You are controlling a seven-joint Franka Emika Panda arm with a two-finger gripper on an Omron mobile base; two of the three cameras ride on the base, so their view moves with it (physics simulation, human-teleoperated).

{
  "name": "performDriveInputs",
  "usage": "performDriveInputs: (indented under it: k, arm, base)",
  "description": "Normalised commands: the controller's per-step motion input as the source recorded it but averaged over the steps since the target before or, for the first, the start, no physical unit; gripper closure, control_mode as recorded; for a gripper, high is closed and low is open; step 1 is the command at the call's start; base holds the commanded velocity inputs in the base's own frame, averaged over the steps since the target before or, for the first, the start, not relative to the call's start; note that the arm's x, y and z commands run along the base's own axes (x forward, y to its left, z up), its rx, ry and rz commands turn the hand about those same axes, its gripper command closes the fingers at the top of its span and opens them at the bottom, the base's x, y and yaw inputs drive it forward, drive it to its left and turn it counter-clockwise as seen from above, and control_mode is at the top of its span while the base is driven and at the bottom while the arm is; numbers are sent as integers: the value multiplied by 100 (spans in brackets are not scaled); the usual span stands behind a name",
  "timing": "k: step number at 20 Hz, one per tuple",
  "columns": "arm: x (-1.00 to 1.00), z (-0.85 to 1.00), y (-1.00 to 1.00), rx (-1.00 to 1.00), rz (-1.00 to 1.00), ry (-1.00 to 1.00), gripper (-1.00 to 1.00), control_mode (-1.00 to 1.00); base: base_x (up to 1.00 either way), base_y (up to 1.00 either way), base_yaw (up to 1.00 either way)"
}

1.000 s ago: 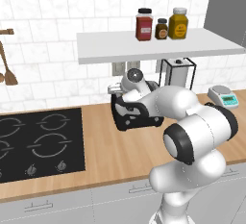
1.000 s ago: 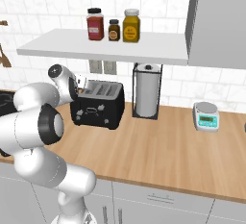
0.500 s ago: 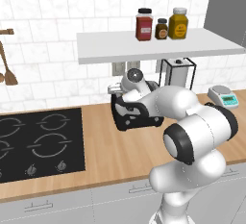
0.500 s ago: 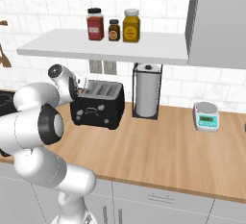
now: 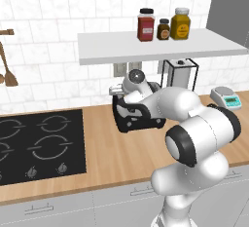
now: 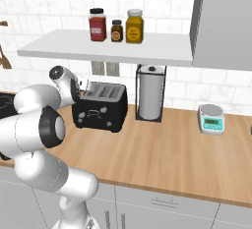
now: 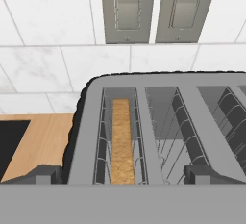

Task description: Start the toaster. Once the lever pops up, take the bread to the plate on the dining counter.

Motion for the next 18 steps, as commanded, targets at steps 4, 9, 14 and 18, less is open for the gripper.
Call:
performDriveInputs:
  k: [4,9,14,18]
  arm:
    - [0,0,0,0,0,0,-100,-100]
    - [0,0,0,0,0,0,-100,-100]
    - [0,0,0,0,0,0,-100,-100]
    - [0,0,0,0,0,0,-100,-100]
  base:
    - [0,0,0]
    - [0,0,0]
    - [0,0,0]
    - [0,0,0]
